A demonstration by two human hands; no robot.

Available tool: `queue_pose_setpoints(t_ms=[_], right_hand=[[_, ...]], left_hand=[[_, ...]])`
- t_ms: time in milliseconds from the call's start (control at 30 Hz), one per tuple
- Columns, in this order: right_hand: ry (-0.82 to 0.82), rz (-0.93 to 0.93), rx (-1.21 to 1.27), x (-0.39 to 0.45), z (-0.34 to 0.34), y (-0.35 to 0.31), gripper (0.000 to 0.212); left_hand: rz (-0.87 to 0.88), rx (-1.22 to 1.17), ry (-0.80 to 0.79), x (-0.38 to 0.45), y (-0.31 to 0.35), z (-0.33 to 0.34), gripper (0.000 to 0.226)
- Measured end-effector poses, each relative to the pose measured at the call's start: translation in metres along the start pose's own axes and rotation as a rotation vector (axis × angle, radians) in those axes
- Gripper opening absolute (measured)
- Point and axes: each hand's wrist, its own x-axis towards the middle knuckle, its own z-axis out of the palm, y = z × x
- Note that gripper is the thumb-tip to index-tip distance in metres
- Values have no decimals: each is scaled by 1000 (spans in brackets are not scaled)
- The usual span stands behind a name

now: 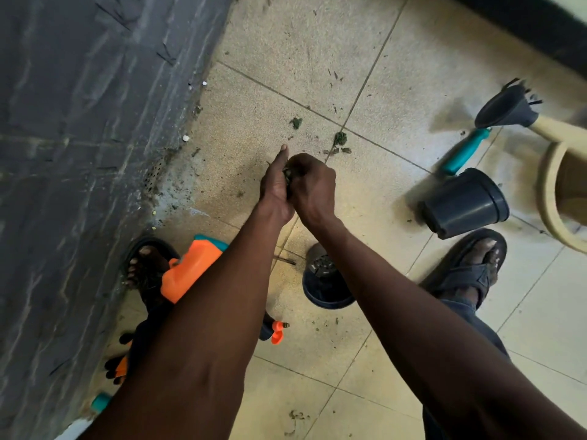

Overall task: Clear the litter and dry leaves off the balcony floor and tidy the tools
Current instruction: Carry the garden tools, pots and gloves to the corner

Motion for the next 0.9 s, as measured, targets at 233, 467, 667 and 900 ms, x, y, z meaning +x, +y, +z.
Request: queue_pose_setpoints(t_ms=[233,467,667,900], right_hand=[[-81,39,-27,16,2,3,12],[182,144,65,39,-16,55,64],[82,-34,-271,75,4,76,91],[-177,-487,-643,113,28,62,82]], left_hand=[[33,52,118,7,11,-8,35],[75,-8,189,25,30,-16,27],[105,41,174,44,39,-20,28],[150,40,202,55,46,-32,27]])
